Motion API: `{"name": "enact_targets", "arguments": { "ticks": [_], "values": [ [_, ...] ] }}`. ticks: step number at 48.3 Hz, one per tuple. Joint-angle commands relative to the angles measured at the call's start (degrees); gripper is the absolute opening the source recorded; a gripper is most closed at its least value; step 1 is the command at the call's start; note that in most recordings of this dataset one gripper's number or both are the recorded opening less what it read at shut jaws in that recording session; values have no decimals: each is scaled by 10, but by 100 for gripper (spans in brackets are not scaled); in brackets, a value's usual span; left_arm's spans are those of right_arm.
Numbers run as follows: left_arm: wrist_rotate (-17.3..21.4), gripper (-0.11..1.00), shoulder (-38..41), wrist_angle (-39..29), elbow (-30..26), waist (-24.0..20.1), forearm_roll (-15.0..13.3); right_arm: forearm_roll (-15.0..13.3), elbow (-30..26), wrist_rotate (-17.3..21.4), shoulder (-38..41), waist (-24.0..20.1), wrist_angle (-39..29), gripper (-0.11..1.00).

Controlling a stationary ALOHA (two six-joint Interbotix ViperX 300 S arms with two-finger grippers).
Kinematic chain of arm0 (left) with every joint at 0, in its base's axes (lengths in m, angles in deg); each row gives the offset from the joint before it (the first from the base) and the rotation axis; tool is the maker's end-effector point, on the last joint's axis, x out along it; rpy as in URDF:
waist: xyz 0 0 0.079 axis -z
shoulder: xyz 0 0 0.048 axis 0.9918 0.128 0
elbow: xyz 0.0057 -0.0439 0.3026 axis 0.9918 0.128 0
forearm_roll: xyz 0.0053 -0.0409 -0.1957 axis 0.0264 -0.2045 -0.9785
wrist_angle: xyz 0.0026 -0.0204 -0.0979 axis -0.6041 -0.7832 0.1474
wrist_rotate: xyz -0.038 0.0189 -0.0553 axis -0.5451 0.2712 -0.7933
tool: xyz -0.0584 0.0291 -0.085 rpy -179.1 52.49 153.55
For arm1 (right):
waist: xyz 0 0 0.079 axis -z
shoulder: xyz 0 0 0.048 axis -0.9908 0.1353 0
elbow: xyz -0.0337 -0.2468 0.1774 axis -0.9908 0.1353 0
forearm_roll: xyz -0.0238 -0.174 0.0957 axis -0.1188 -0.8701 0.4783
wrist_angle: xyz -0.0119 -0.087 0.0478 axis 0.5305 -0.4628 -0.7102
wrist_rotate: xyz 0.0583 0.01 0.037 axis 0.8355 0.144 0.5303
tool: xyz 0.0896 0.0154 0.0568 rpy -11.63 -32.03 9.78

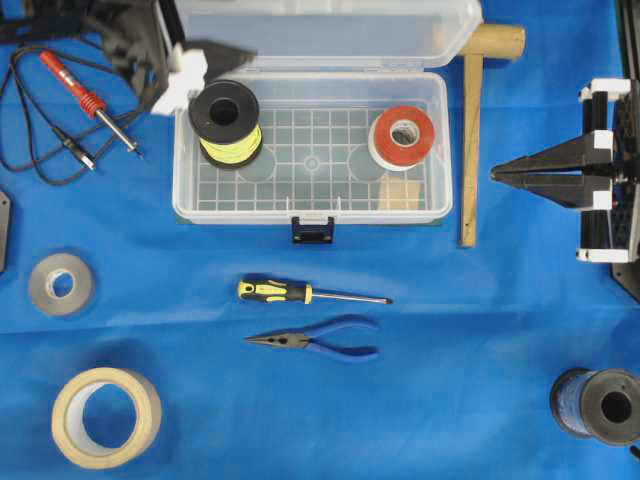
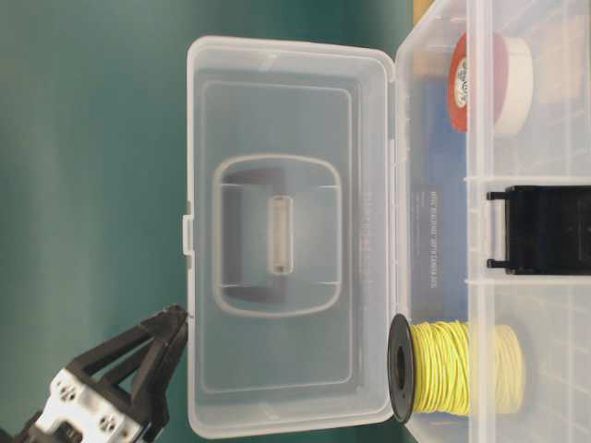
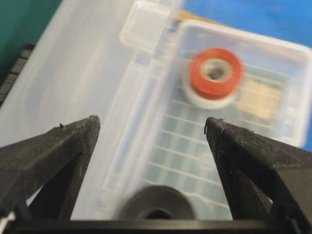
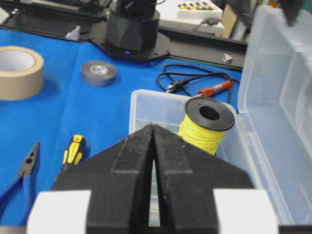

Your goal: Close the tool box with the left arm.

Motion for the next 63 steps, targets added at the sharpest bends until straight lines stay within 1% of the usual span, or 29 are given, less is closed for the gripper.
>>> {"name": "enact_targets", "arguments": {
  "ticks": [1, 12, 21, 27, 32, 38, 41, 44, 47, 53, 55, 63],
  "values": [
    [-15, 93, -12, -6, 11, 19, -3, 0, -10, -1, 2, 0, 3, 0],
    [-69, 93, -33, -18, 33, 81, -3, -1, -10, -1, 1, 0, 3, 0],
    [-121, 93, -39, -63, 45, 143, -3, -1, -10, -1, 1, 0, 0, 0],
    [-154, 93, -39, -107, 44, 185, -4, -1, -10, -1, 1, 1, -5, 0],
    [-163, 93, -43, -113, 40, 200, -3, -1, -10, -1, 1, 1, -9, 0],
    [-161, 92, -63, -98, 43, 207, 1, -1, -11, -1, -1, 0, -10, 0],
    [-154, 92, -84, -71, 51, 210, 3, 0, -11, -1, -3, 1, -10, 0],
    [-141, 92, -108, -39, 65, 210, 4, 0, -11, -1, -5, 0, -10, 0],
    [-120, 92, -134, -4, 83, 211, 4, 0, -11, -1, -8, 0, -10, 0],
    [-79, 92, -197, 63, 127, 210, 4, -1, -12, 0, -11, 1, -10, 0],
    [-67, 92, -224, 91, 150, 211, 4, -1, -12, 0, -11, 0, -10, 0],
    [-61, 92, -301, 166, 235, 210, 4, -1, -13, 0, -12, 0, -10, 0]
  ]
}}
